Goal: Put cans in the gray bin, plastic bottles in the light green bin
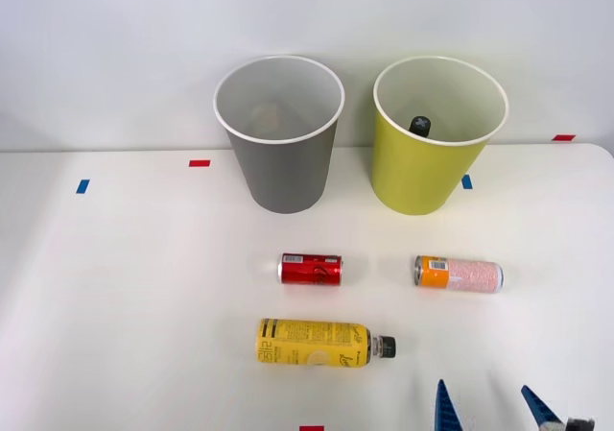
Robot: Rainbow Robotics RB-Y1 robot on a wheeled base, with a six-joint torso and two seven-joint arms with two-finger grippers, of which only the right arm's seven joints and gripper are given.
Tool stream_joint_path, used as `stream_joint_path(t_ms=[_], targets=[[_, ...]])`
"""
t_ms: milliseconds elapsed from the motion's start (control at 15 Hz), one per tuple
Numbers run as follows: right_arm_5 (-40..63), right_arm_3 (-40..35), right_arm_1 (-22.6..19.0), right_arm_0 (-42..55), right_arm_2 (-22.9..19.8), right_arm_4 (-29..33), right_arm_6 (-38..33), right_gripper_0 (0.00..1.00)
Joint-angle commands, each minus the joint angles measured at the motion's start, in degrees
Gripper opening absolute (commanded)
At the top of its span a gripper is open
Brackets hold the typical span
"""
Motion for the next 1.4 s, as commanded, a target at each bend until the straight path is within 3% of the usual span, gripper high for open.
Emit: stream_joint_path(t_ms=[67,333,667,1133,1400], targets=[[13.65,-8.74,-0.01,-2.37,-0.98,-7.47,-2.8,1.0],[27.89,-14.02,0.69,-7.2,-4.85,-8.17,-10.18,1.0],[57.78,-17.06,3.6,-13.88,-9.77,-6.06,-20.55,1.0],[70.52,-17.06,5.0,-28.47,-11.88,-6.59,-49.03,1.0],[77.11,-17.06,4.65,-36.73,-14.69,-8.61,-59.31,1.0]])
